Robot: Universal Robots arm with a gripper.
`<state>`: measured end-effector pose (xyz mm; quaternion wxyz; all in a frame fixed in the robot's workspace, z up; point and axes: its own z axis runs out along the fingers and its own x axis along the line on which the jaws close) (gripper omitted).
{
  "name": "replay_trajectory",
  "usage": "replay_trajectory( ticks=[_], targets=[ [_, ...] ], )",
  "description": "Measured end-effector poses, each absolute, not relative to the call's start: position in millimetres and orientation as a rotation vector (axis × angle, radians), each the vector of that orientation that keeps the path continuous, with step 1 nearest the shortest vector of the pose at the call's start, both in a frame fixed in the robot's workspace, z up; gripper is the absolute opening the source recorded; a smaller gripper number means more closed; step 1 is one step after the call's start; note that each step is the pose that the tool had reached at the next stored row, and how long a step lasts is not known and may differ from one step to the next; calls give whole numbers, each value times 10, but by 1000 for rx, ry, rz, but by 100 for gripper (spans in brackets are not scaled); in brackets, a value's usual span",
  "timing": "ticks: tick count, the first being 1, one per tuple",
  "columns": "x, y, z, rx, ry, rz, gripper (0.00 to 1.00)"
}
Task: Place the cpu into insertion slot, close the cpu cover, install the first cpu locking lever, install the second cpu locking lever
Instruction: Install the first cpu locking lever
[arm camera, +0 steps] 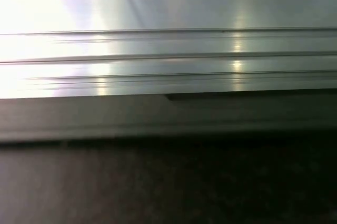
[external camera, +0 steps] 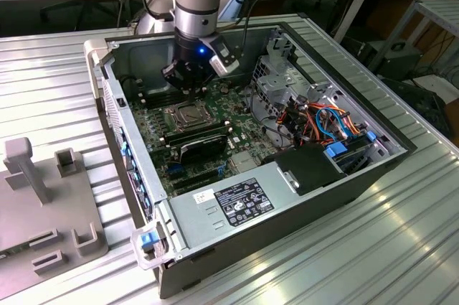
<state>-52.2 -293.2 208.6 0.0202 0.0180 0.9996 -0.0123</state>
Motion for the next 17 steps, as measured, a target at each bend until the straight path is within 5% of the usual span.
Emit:
replay_trajectory(
  ticks=[17],
  targets=[
    [-488,-2930,2062,56,3100,-38,11]
  ],
)
